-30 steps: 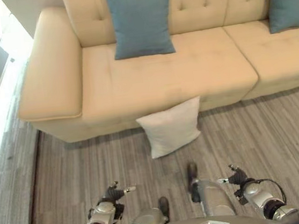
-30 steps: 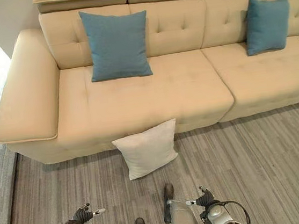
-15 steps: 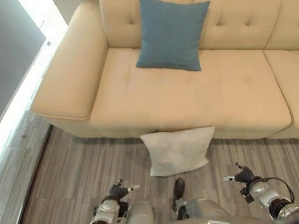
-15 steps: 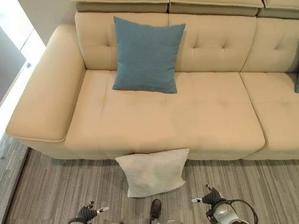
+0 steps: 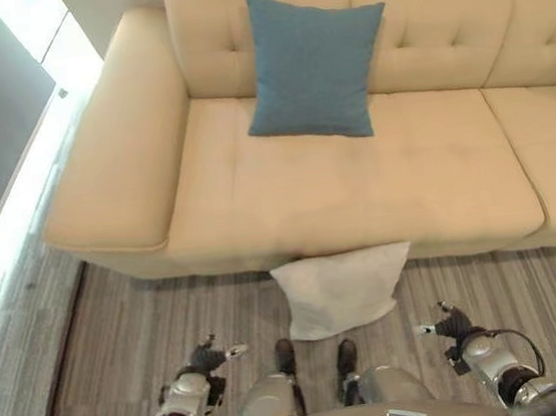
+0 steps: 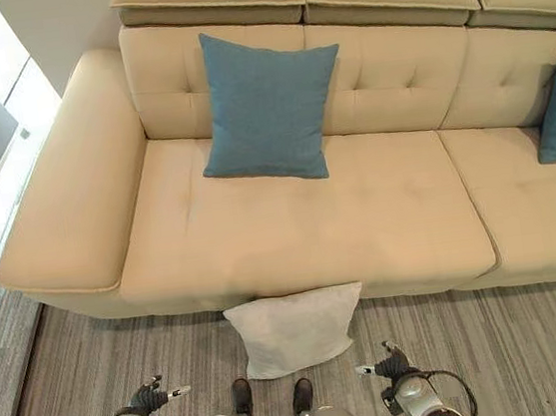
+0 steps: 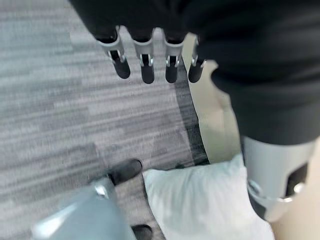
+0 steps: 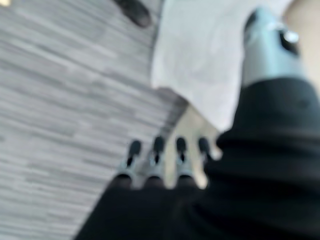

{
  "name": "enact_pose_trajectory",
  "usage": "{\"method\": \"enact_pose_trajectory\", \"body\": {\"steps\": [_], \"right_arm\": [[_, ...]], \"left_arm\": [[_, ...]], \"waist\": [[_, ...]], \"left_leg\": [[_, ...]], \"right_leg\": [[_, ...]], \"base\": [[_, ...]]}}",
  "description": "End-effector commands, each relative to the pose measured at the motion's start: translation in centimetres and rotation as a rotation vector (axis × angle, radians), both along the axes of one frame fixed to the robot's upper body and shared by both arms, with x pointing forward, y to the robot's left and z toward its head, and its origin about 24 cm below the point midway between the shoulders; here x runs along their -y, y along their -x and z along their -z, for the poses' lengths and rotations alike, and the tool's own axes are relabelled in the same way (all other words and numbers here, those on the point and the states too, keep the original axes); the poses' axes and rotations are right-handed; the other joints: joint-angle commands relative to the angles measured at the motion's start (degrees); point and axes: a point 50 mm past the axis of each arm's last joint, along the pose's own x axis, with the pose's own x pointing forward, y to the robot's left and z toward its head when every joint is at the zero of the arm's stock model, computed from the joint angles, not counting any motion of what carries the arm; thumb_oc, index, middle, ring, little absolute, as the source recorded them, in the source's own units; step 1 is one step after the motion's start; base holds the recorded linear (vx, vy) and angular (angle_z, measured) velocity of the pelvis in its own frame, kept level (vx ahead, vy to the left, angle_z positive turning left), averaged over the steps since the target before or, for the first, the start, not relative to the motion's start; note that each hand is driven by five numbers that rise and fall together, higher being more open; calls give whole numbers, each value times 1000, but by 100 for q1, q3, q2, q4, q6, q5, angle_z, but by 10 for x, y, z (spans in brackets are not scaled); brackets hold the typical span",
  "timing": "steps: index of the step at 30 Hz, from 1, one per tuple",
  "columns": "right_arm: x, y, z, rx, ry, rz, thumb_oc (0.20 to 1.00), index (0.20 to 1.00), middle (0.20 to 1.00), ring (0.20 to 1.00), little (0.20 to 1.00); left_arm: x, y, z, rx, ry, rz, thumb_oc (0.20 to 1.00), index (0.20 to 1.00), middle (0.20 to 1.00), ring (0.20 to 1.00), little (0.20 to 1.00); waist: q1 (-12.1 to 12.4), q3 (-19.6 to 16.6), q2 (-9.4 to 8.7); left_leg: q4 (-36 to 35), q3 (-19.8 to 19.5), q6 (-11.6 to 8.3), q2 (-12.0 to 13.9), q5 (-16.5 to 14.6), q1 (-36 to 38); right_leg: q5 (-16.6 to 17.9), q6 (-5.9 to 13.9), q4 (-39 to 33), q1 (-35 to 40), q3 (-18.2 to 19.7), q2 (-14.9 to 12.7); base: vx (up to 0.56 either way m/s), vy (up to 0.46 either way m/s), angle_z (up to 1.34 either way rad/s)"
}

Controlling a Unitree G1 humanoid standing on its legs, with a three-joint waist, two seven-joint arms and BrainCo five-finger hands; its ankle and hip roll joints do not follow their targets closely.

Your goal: Pick up all the scattered cushions and arrange them neatly on the sofa.

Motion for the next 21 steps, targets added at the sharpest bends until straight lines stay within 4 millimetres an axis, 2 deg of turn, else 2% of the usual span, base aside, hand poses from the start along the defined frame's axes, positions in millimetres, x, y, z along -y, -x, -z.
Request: {"method": "enact_pose_trajectory", "body": {"steps": [1, 4, 5, 6, 7, 9, 11, 15, 16, 18, 19, 21], "right_arm": [[5, -6, -6, 35, 29, -37, 1000, 1000, 1000, 1000, 1000], [4, -9, -8, 47, 29, -42, 1000, 1000, 1000, 1000, 1000], [5, -10, -9, 52, 34, -45, 1000, 1000, 1000, 1000, 1000], [5, -10, -9, 52, 34, -45, 1000, 1000, 1000, 1000, 1000], [4, -15, -13, 71, 40, -58, 1000, 1000, 1000, 1000, 1000], [4, -16, -13, 74, 39, -63, 1000, 1000, 1000, 1000, 1000], [5, -20, -16, 87, 48, -69, 1000, 1000, 1000, 1000, 1000], [7, -23, -20, 113, 49, -67, 1000, 1000, 1000, 1000, 1000], [10, -24, -22, 130, 50, -51, 1000, 1000, 1000, 1000, 1000], [12, -24, -23, 137, 48, -43, 1000, 1000, 1000, 1000, 1000], [17, -23, -24, 145, 48, -18, 1000, 1000, 1000, 1000, 1000], [19, -22, -24, 147, 48, -8, 1000, 1000, 1000, 1000, 1000]], "left_arm": [[0, 1, 0, 22, 5, -24, 1000, 1000, 1000, 1000, 1000], [-1, -1, -1, 28, -1, -29, 1000, 1000, 1000, 1000, 1000], [-2, -3, -2, 37, -5, -28, 1000, 1000, 1000, 1000, 1000], [-2, -3, -2, 37, -5, -28, 1000, 1000, 1000, 1000, 1000], [-3, -7, -5, 57, -9, -31, 1000, 1000, 1000, 1000, 1000], [-3, -9, -5, 62, -10, -30, 1000, 1000, 1000, 1000, 1000], [1, -12, -6, 74, 3, -36, 1000, 1000, 1000, 1000, 1000], [9, -16, -5, 80, 18, -19, 1000, 1000, 1000, 1000, 1000], [17, -26, -8, 107, 32, 9, 1000, 1000, 1000, 1000, 1000], [21, -31, -9, 123, 39, 21, 1000, 1000, 1000, 1000, 1000], [28, -40, -13, 156, 57, 35, 1000, 1000, 1000, 1000, 1000], [30, -42, -14, 162, 63, 42, 1000, 1000, 1000, 1000, 1000]], "waist": [[155, -85, -46], [171, -100, -23], [130, -103, -45], [130, -104, -43], [123, -58, -91], [151, -64, -142], [140, -79, -169], [59, -93, -108], [19, -55, -74], [-26, -49, -64], [-102, -20, -78], [-138, -20, -77]], "left_leg": [[729, -394, -62, 24, -906, -77], [703, -431, -139, 170, -905, -69], [707, -524, -188, 163, -902, -78], [709, -525, -188, 164, -904, -79], [779, -594, -257, 197, -910, -121], [806, -618, -300, 207, -918, -150], [762, -747, -442, 336, -736, -253], [514, -860, -561, 504, -543, -254], [459, -912, -687, 626, -338, -398], [471, -924, -726, 668, -270, -498], [548, -754, -748, 767, -216, -638], [593, -661, -736, 796, -228, -661]], "right_leg": [[103, 430, 178, -215, 311, -542], [235, 423, -75, -195, 263, -784], [400, 474, -256, -250, 481, -879], [401, 475, -258, -249, 480, -877], [504, 555, -338, -292, 573, -943], [452, 558, -474, -201, 510, -961], [344, 507, -440, -242, 495, -788], [185, 389, -500, -191, 363, -604], [77, 295, -535, -181, 227, -493], [33, 247, -553, -184, 130, -473], [-38, 174, -567, -176, -25, -455], [-51, 148, -577, -163, -105, -450]], "base": [[36, -155, -8], [47, -156, 4], [72, -177, -14], [79, -267, 2], [30, -167, 17], [45, -255, 27], [40, -285, 37], [25, -214, 13], [-37, -299, 23], [-43, -208, 61], [-31, -123, 83], [-24, -125, 89]]}}
